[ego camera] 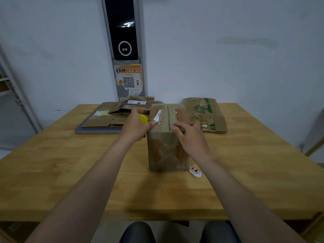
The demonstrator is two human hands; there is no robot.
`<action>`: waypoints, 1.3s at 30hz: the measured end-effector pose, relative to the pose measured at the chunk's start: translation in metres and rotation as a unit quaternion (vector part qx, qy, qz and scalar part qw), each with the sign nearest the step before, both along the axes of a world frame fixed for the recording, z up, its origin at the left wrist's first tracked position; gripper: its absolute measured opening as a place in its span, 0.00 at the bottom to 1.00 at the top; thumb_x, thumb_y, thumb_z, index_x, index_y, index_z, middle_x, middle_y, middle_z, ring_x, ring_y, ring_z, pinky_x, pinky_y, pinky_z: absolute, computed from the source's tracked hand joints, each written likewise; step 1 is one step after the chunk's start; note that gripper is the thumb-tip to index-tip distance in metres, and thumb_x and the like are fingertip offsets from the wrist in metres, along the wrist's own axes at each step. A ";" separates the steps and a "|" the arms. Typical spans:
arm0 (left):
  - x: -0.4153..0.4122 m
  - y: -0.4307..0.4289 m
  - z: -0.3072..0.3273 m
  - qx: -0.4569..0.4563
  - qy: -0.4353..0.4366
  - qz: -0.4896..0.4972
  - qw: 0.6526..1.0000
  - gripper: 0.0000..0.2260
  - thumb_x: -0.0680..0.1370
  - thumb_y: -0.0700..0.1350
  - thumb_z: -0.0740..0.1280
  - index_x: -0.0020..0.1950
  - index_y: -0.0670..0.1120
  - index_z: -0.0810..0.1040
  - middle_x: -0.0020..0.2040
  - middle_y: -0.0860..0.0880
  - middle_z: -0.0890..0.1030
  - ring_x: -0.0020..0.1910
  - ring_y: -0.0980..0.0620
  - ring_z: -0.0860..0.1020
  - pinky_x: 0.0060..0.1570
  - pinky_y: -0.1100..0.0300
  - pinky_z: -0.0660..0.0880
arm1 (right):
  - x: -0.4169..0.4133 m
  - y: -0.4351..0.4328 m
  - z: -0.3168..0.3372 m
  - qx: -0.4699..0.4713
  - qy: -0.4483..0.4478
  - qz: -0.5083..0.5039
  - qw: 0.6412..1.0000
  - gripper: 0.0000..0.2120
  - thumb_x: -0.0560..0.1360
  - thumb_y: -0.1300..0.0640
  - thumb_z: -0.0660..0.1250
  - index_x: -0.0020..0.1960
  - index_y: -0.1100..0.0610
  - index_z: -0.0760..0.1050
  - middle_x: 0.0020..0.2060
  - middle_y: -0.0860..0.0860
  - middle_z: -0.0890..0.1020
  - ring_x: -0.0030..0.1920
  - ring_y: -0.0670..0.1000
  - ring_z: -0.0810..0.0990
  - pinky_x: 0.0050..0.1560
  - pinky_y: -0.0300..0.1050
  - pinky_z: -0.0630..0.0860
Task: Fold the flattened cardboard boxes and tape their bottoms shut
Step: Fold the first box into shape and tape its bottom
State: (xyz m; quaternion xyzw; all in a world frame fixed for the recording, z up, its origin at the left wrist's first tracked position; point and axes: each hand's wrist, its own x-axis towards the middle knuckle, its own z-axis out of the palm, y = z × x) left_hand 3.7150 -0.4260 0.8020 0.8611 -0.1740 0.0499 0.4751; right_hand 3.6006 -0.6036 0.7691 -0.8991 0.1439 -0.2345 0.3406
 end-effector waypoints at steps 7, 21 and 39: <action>-0.046 0.017 0.042 -0.139 -0.082 0.031 0.986 0.09 0.81 0.50 0.69 0.61 0.57 0.81 0.60 0.41 0.78 0.61 0.44 0.76 0.47 0.57 0.71 | -0.010 0.007 0.031 -0.062 -0.126 0.020 0.990 0.30 0.78 0.36 0.64 0.74 0.49 0.67 0.69 0.47 0.69 0.72 0.52 0.58 0.73 0.55 0.62; -0.139 -0.006 0.063 -0.301 -0.243 -0.076 0.919 0.09 0.78 0.38 0.73 0.47 0.53 0.86 0.50 0.55 0.84 0.53 0.61 0.82 0.53 0.66 0.78 | -0.069 0.053 0.071 0.174 -0.135 0.279 0.935 0.13 0.85 0.52 0.60 0.48 0.57 0.77 0.35 0.49 0.86 0.36 0.45 0.84 0.40 0.40 0.80; -0.101 -0.009 0.025 -0.238 0.102 -0.111 0.960 0.05 0.81 0.44 0.72 0.53 0.47 0.87 0.49 0.45 0.88 0.54 0.44 0.85 0.48 0.56 0.84 | -0.098 -0.007 0.082 -0.012 0.068 0.231 0.970 0.12 0.77 0.45 0.73 0.44 0.52 0.75 0.26 0.51 0.83 0.25 0.52 0.83 0.25 0.42 0.77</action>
